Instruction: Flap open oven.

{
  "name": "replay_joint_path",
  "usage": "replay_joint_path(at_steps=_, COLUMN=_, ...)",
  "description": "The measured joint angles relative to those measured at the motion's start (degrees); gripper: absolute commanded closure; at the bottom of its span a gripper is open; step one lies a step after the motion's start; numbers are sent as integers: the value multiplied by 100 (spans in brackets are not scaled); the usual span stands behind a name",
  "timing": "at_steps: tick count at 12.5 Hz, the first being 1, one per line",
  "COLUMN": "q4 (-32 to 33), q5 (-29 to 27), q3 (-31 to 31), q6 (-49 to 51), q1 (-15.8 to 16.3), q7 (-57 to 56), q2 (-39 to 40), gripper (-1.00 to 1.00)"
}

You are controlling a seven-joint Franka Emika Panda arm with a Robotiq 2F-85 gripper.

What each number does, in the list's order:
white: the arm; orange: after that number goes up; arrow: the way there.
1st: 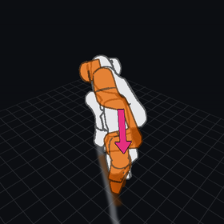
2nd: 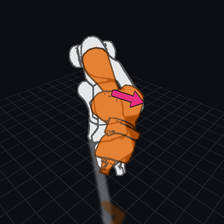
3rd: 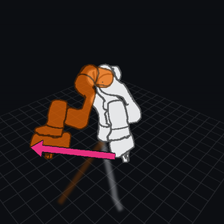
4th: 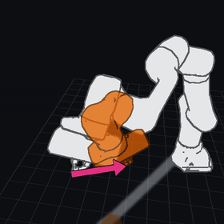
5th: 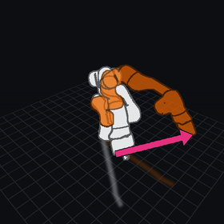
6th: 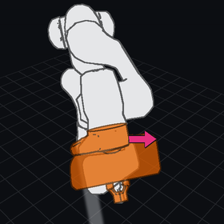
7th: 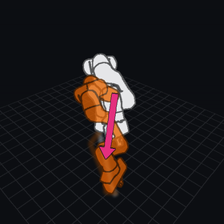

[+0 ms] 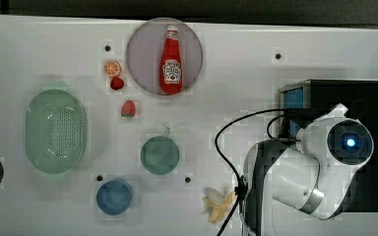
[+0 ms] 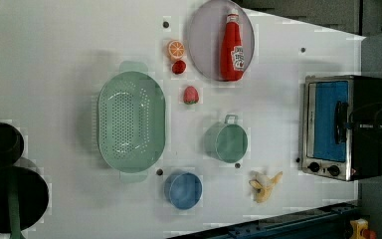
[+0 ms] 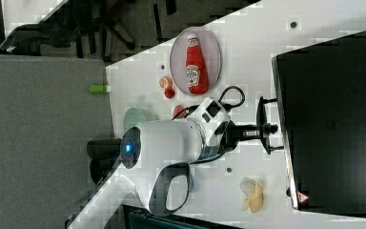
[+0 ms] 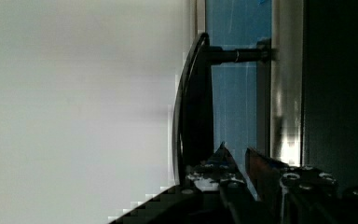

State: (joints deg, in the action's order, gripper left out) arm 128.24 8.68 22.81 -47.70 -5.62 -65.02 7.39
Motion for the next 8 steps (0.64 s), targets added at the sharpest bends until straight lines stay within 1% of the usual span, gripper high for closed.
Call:
replay_joint_path(at_steps=4, q4=56, q5=488, q3=-179, q6=-39, q1=29, q7=380, q2=6, gripper=65)
replay_joint_path(at_steps=8, q4=224, q5=1434, q3=-413, q6=-95, q1=172, q7=1385, q2=8, gripper=65)
